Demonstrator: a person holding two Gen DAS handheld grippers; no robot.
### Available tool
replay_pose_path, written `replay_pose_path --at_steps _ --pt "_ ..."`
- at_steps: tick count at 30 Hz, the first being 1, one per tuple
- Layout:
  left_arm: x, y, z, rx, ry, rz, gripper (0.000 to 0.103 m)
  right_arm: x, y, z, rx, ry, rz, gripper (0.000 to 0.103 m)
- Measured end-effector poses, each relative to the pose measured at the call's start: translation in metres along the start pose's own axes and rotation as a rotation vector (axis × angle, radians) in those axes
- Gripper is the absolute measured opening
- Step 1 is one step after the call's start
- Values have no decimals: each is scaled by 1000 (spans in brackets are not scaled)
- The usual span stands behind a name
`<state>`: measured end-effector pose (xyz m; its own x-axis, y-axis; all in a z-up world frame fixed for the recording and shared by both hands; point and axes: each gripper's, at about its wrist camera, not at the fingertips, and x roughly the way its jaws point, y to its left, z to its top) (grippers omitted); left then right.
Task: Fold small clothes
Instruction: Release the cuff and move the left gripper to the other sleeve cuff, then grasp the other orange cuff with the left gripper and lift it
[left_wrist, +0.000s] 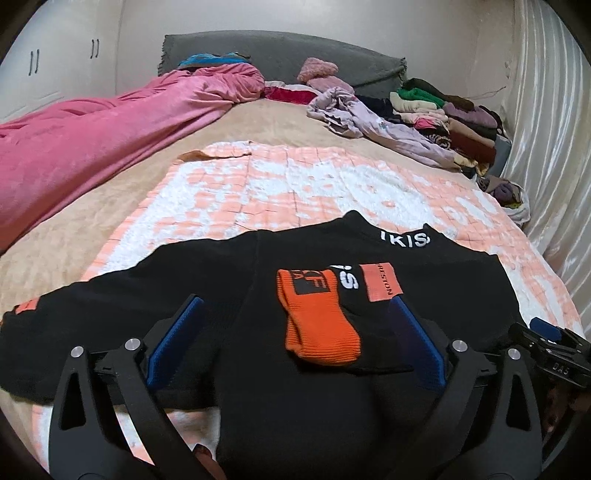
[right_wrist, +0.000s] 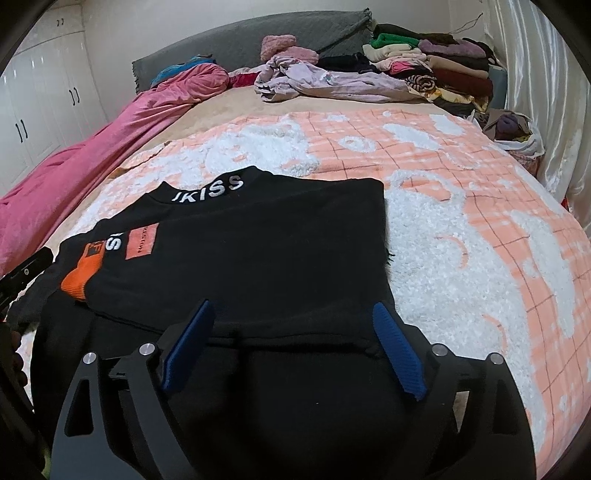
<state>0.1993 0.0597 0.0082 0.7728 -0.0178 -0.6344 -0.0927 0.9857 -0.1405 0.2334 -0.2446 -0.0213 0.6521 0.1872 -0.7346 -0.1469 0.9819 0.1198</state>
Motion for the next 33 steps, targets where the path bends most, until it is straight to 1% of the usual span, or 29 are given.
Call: replay_pose_path --at_steps 9,14,17,22,28,33 --pt "-20 22 -1 -26 -33 44 93 -10 19 2 -39 -20 38 89" --pt "-30 36 -3 -49 -46 50 93 -16 32 3 -57 -30 59 89" --pt "-39 47 -4 -73 -67 51 93 -21 39 3 -66 -35 73 89" --pt "-53 70 -8 -109 -93 94 93 -25 59 3 -97 -42 102 89" --pt "-59 104 -15 -166 -80 163 93 -28 88 4 -145 -47 149 89" --pt "-65 129 -22 -226 -75 188 93 -31 113 7 -183 -54 182 89"
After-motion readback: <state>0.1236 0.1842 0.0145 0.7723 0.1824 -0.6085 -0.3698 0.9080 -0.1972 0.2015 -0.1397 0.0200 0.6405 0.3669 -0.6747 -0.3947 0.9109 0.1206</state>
